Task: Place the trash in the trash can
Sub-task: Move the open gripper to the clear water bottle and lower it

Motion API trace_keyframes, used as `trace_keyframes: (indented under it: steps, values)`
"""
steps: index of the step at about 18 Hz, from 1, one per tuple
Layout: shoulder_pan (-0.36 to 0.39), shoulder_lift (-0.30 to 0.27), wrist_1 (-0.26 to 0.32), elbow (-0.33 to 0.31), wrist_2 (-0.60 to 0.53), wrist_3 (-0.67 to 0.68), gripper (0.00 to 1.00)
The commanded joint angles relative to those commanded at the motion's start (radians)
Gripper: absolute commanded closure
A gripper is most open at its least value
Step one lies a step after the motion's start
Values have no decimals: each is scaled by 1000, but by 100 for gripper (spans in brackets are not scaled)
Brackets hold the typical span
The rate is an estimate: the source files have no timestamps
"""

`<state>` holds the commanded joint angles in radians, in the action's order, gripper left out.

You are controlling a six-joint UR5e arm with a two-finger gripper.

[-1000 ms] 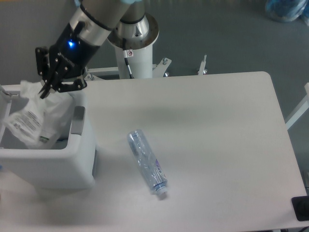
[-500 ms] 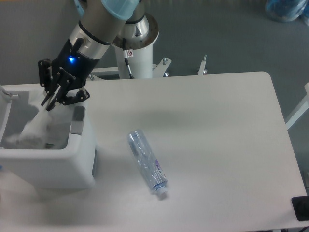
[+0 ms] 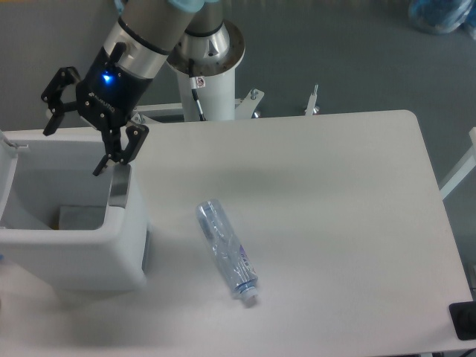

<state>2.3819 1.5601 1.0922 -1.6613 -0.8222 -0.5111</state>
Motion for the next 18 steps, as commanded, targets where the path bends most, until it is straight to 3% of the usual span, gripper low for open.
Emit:
trace_keyframes:
  steps: [4,6,12,15,18]
  values:
    - [137,38,-3,18,-83,57,0]
    - [148,130,-5,54,-164,86,0]
    - [145,382,-3,236,-323,282,0]
    - [142,465,-5,265,-357,313,0]
    - [142,503,-11,262,-365,312,0]
